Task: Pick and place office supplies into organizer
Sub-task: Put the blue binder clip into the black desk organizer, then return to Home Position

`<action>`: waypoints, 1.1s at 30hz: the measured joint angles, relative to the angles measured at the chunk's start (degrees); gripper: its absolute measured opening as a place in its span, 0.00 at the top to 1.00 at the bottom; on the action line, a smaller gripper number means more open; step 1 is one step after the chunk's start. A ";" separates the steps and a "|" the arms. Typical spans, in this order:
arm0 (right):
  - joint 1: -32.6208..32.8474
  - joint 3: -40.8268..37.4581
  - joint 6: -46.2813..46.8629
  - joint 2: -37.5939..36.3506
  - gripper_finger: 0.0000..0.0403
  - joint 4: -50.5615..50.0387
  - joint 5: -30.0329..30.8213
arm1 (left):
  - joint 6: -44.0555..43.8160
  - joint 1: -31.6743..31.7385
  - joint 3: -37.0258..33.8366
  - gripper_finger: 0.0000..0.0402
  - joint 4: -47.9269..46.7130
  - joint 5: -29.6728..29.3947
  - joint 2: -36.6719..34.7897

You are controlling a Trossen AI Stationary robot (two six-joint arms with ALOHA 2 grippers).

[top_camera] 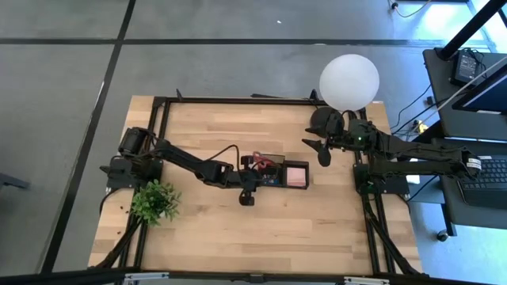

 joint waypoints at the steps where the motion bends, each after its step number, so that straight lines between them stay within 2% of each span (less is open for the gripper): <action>1: -0.01 0.00 0.00 0.00 0.46 0.00 0.00 | 0.00 0.09 -0.01 0.83 -0.30 0.09 0.28; 8: -0.01 0.00 0.01 0.00 0.46 0.00 0.00 | -1.89 0.82 -0.02 0.79 -0.29 0.06 0.84; 20: 0.01 0.00 0.00 0.00 0.46 0.00 0.00 | -2.16 1.04 -0.02 0.79 -0.63 0.20 0.26; 27: -0.01 0.00 0.02 0.00 0.46 0.18 0.00 | -4.92 1.03 -0.02 0.78 -1.44 7.42 -5.58; 33: 0.00 0.00 0.20 0.00 0.46 0.28 0.01 | -3.41 1.62 -0.01 0.78 -9.10 5.73 -12.63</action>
